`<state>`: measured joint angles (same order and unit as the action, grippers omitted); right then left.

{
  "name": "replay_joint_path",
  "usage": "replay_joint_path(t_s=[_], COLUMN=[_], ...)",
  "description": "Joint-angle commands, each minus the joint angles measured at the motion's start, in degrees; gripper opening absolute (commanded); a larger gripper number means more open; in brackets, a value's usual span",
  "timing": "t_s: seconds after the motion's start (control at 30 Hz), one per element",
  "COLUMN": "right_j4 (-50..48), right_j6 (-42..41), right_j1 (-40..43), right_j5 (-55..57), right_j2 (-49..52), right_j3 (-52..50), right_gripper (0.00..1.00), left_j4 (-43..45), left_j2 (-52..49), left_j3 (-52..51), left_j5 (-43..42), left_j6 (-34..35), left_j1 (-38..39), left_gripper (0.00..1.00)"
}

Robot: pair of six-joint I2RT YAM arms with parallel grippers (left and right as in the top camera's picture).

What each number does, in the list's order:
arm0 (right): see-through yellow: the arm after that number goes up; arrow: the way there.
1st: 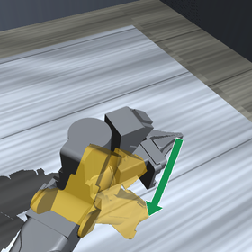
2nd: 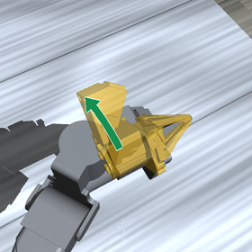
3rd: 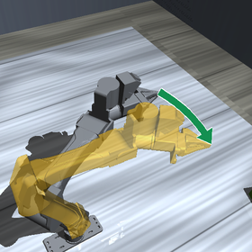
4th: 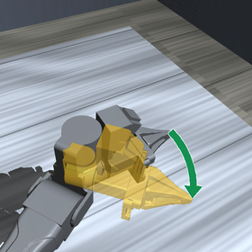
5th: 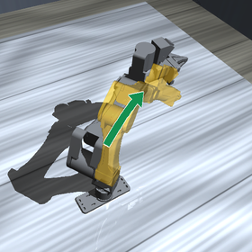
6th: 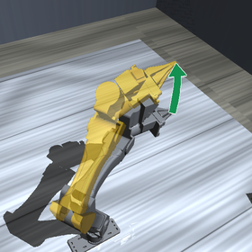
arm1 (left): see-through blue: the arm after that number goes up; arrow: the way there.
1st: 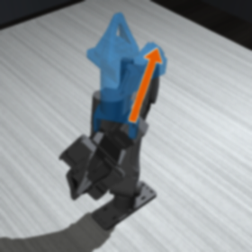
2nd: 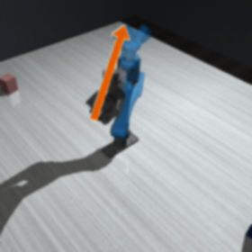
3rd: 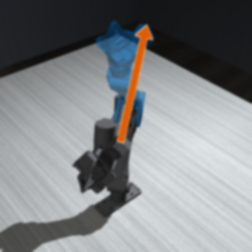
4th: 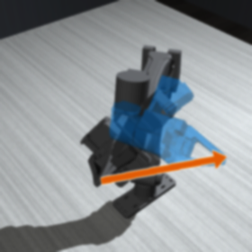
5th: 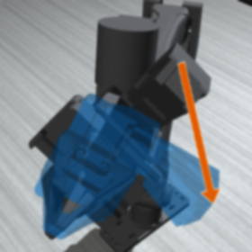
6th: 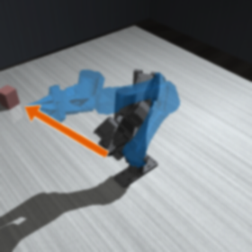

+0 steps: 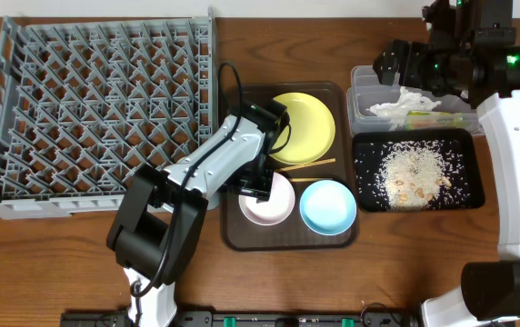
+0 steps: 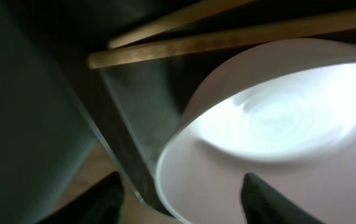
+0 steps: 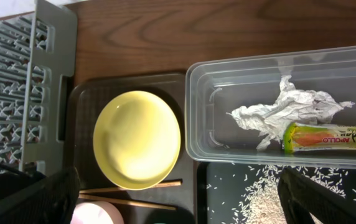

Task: Sort waste into correct bins and load items into the dishwasher
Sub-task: 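Grasp the pink bowl rim with the left gripper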

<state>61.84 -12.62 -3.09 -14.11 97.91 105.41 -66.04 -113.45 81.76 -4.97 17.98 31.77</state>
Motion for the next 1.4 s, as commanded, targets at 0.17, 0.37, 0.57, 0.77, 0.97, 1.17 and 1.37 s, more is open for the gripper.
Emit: replay_joint_path(t_s=[0.17, 0.37, 0.57, 0.77, 0.97, 1.17, 1.37], right_j4=[-0.15, -0.33, -0.35, -0.35, -0.35, -0.35, -1.2], right_j6=[-0.46, -0.46, -0.46, -0.46, -0.46, -0.44, -0.44], right_j1=[-0.42, -0.42, -0.42, -0.42, -0.42, -0.42, -0.42], right_j5=[0.17, 0.17, 0.17, 0.17, 0.15, 0.17, 0.17], right_j2=[0.37, 0.37, 0.37, 0.37, 0.37, 0.37, 0.37], right_j3=[-0.2, -0.2, -0.2, -0.2, -0.2, -0.2, -0.2], right_gripper=[0.99, 0.99, 0.99, 0.99, 0.99, 0.99, 0.99], left_j4=[1.68, 2.95, 4.52, 6.91, 8.39, 8.5, 7.67], left_j2=[1.46, 1.46, 1.46, 1.46, 1.46, 1.46, 1.9], left_j3=[-2.54, -2.58, -3.72, -5.79, -5.79, -5.79, -5.73], left_j5=[-2.08, -2.08, -2.08, -2.05, -2.05, -2.08, -2.05], left_j6=[-0.11, 2.91, 3.15, 3.74, 3.74, 3.72, 3.72], left_j1=[-0.07, -0.02, 0.09, 0.09, 0.09, 0.09, -0.24], left_gripper=[0.3, 0.24, 0.19, 0.2, 0.13, 0.08, 0.07])
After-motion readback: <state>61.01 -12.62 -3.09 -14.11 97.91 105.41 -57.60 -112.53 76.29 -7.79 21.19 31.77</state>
